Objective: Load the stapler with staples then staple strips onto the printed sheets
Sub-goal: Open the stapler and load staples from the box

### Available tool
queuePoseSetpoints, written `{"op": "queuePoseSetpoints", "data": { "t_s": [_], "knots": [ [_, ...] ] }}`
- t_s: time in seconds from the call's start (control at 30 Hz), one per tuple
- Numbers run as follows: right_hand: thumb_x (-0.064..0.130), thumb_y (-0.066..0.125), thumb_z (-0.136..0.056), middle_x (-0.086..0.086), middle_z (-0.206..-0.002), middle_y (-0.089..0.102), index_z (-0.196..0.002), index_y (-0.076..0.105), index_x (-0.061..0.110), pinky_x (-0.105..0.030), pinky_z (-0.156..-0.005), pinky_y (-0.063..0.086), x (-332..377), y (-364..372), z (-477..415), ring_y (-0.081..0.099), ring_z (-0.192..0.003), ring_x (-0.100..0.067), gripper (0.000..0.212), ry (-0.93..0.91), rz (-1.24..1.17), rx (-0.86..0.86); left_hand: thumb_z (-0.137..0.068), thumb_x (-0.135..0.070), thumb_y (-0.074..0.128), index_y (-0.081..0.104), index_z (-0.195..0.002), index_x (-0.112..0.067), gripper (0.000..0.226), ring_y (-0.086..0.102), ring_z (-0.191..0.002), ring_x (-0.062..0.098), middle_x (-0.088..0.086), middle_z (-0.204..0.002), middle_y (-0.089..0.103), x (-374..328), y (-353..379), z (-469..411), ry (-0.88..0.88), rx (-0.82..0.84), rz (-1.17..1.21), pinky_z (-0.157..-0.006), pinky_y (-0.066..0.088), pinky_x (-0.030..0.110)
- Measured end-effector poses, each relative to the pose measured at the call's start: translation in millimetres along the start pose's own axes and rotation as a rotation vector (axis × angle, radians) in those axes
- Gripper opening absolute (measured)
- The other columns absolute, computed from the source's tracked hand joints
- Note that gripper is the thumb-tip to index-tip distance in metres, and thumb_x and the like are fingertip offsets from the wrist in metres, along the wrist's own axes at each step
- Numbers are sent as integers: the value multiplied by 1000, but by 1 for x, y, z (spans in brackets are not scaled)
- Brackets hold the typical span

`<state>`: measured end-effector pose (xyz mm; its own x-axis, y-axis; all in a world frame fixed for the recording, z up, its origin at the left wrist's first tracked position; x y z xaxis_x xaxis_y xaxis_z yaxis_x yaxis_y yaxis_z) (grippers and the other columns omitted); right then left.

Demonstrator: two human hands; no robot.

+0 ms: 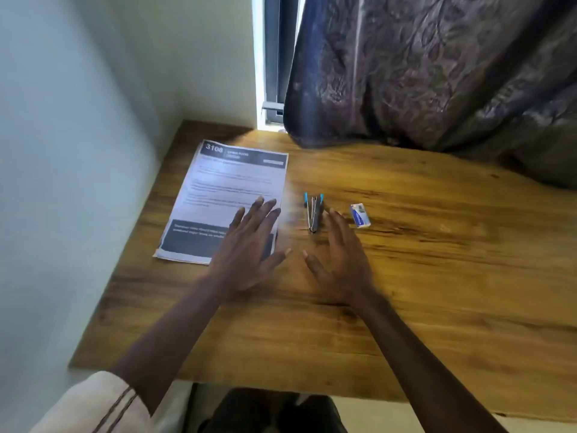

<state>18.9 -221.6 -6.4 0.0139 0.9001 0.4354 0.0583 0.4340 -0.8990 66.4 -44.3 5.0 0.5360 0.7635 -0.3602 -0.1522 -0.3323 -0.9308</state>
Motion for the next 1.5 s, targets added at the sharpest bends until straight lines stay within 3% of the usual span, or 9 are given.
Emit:
{"op": "queuePoseSetpoints", "data": {
  "t_s": [0.23,0.43,0.53,0.67,0.77,0.93,1.17,1.4,1.5],
  "knots": [
    [69,45,-91,3,-171,-3,-161,-8,22,-33,-124,11,-9,9,7,2,-156,-12,100,40,-28,-74,-89,-82,24,1,-164,-20,100,-13,-158,12,-4,-172,-6,12,29,1,8,32,-68,-130,-1,43],
    [65,48,-95,-1,-171,1,-161,-7,20,-33,-124,9,-1,16,14,5,-156,-16,97,-24,92,-70,-78,-89,15,11,-164,-22,109,-1,-159,12,-5,-173,4,11,30,3,25,39,-128,-128,1,39],
    [62,52,-95,-1,-171,7,-162,-2,22,-36,-125,15,1,12,24,12,-155,-19,95,-27,47,-84,-74,-92,16,16,-163,-21,114,8,-159,16,-2,-172,11,9,25,4,33,8,-132,-127,7,42],
    [62,55,-93,-1,-169,20,-162,11,22,-37,-123,23,-1,8,28,22,-153,-18,90,-40,29,-155,-91,-79,38,24,-161,-21,92,18,-157,19,3,-170,22,7,22,6,37,-62,-155,-126,12,42],
    [64,55,-91,-1,-165,31,-161,15,25,-43,-119,32,-5,8,26,33,-148,-21,89,-9,36,-173,-92,-77,40,27,-160,-22,89,23,-155,20,5,-169,25,8,23,4,33,-78,-161,-126,14,43],
    [69,49,-87,-3,-136,63,-147,43,23,-40,-98,48,0,-11,8,55,-126,-24,76,90,161,-385,-91,-76,44,30,-159,-24,86,27,-153,22,3,-168,28,5,20,5,14,-74,-144,-124,18,43],
    [85,39,-79,-7,-125,59,-124,63,20,-43,-90,48,7,-4,-32,51,-118,-27,83,230,322,-394,-89,-78,45,36,-156,-25,86,33,-150,22,3,-166,32,9,21,1,14,-90,-127,-123,21,44],
    [46,61,-90,-3,-114,63,-108,70,20,-34,-88,46,-6,-9,-37,56,-111,-23,32,200,178,-500,-86,-81,45,40,-153,-25,88,37,-148,23,1,-164,36,9,23,-4,30,-108,-126,-120,26,44],
    [43,67,-89,0,-100,67,-99,73,19,-30,-78,46,-15,-17,-31,60,-92,-17,26,151,-112,-597,-81,-85,39,44,-150,-28,90,42,-144,20,-2,-159,44,8,14,-1,54,-195,-98,-119,27,47]
  ]
}}
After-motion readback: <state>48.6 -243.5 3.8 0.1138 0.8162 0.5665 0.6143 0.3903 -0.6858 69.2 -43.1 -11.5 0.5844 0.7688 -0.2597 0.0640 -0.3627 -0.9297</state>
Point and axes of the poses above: each hand's wrist, its own z-axis away from the middle knuckle, its own y-axis out of the palm, x = y × z, the point moved 8 cm from there along -z, towards the middle knuckle
